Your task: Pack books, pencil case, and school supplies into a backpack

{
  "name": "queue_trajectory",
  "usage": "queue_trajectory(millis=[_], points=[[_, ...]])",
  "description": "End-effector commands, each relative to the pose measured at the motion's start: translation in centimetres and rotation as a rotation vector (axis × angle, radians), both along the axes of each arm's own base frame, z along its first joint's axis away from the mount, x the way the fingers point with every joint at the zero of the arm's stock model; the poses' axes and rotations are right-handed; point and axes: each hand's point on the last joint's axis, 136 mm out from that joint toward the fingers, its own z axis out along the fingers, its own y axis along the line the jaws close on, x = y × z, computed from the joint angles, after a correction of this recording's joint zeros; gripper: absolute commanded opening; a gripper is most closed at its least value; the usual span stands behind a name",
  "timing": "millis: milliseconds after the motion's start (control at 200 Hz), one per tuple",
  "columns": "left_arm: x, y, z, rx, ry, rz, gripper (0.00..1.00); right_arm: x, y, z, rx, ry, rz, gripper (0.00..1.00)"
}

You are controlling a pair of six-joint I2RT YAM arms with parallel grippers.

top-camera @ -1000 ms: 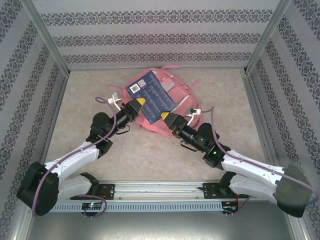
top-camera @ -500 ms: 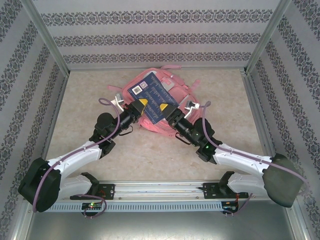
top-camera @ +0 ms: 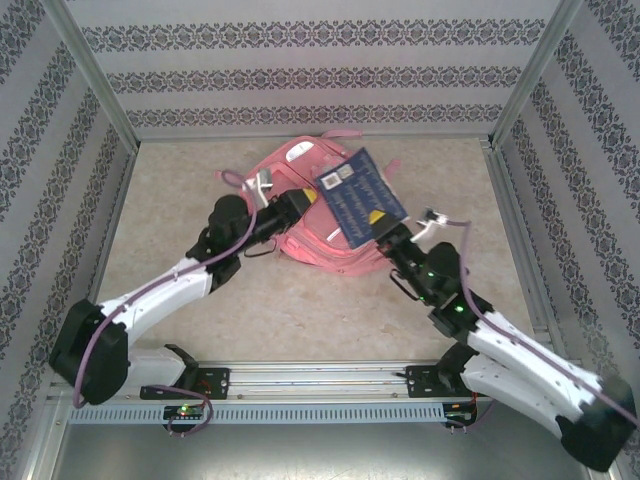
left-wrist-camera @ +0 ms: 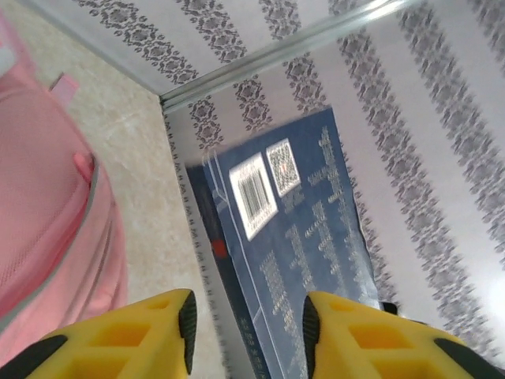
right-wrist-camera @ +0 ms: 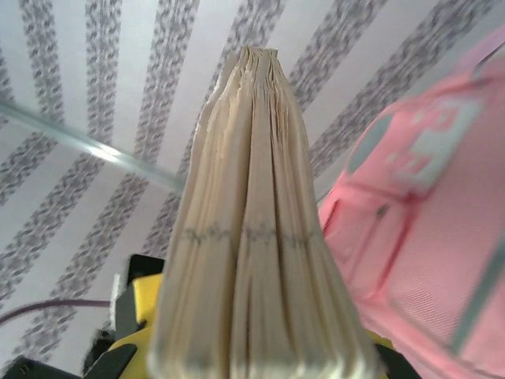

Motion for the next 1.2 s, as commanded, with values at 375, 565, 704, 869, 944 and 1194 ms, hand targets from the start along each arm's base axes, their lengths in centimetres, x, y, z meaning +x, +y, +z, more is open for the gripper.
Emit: queue_trajectory(millis=[375, 565, 704, 869, 944, 1194], points=[[4.4, -7.6, -10.7, 0.633, 0.075, -0.424, 0.51, -5.8, -11.2, -7.4, -0.421, 0.181, -0.263, 0.00], [5.4, -9.5, -12.5, 0.630, 0.090, -0.467, 0.51, -6.3, -10.9, -7.4, -0.446, 0.175, -0.226, 0.00], [5.2, -10.5, -13.8, 0.632, 0.108, -0.493, 0.51, -6.5, -11.1, -7.2, -0.445, 0.153, -0.228, 0.00], [5.4, -11.1, -15.0, 0.633, 0.122, -0.504, 0.52, -6.4, -10.9, -7.4, -0.448, 0.155, -0.218, 0.00], [5.6, -11.5, -15.6, 0.635, 0.132, -0.513, 0.51, -6.3, -10.7, -7.6, -0.441, 0.159, -0.212, 0.00], [6.7, -11.7, -17.8, 0.723, 0.159, -0.508, 0.28, -6.1, -10.5, -7.5, -0.432, 0.163, -0.207, 0.00]])
